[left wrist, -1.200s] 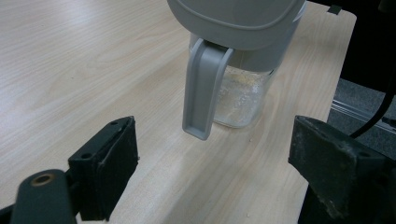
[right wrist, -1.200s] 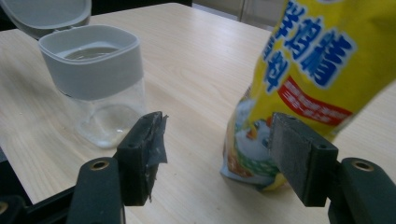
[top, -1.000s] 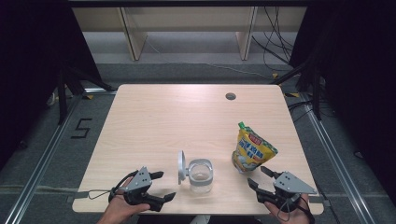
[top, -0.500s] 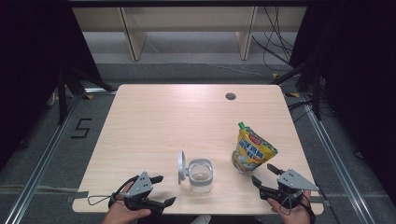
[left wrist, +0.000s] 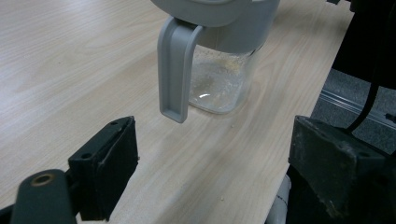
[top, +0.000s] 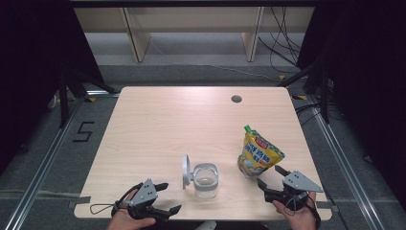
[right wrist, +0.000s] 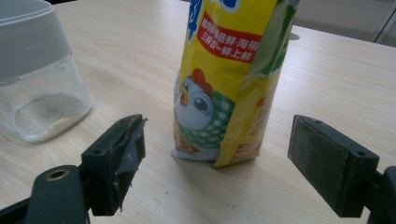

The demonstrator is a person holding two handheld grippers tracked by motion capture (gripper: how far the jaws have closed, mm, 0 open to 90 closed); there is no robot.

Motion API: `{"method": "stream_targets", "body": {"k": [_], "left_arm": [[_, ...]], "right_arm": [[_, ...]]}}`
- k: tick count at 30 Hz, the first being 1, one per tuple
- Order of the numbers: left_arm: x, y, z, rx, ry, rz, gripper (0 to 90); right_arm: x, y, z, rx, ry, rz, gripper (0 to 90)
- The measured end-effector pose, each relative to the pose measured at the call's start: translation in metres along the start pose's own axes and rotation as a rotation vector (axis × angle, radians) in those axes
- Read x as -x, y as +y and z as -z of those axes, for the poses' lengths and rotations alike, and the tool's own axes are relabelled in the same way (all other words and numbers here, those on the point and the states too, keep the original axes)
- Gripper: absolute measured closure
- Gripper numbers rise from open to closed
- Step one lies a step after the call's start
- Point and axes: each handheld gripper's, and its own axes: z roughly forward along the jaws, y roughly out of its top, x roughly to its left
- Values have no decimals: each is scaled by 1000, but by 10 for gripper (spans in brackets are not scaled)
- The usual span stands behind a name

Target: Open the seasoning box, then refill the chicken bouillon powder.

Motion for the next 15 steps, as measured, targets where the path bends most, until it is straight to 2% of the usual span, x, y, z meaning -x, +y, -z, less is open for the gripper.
{"method": "stream_targets", "body": {"k": [1, 2, 3, 4, 6, 7, 9, 10, 11, 12, 13, 14, 15], "left_arm": [[-1, 0, 1, -12, 4, -14, 151], [0, 0, 0, 0, 0, 2, 151], [1, -1, 0, -1, 0, 31, 151], [1, -1, 1, -3, 1, 19, 151], [0, -1, 1, -2, 4, 2, 151], [2, -1, 1, 6, 3, 39, 151], [-1, -1, 1, 6, -1, 14, 151], [-1, -1, 1, 3, 0, 14, 151], [0, -1, 1, 1, -1, 12, 151], [2, -2, 0, -1, 0, 39, 151], [3, -2, 0, -3, 5, 35, 151], [3, -3, -1, -7, -6, 27, 151], [2, -2, 0, -14, -4, 7, 151]], "right_arm": [[0, 0, 0, 2, -2, -4, 190], [-2, 0, 0, -9, -14, -17, 182], [0, 0, -2, 5, -9, 14, 178], [-1, 1, -2, 6, -5, -1, 176], [0, 1, -4, 18, 2, 22, 169], [0, 2, -5, 23, 2, 32, 169], [-4, 1, -5, 11, -9, -22, 165], [-1, 1, -8, 26, 3, 5, 160], [-1, 1, -10, 31, -6, 4, 160], [-1, 1, -10, 31, -6, 4, 160], [-1, 1, -11, 25, -16, 1, 160], [1, 2, -13, 39, -21, 26, 158], [2, 3, -17, 33, -8, -5, 159]]}}
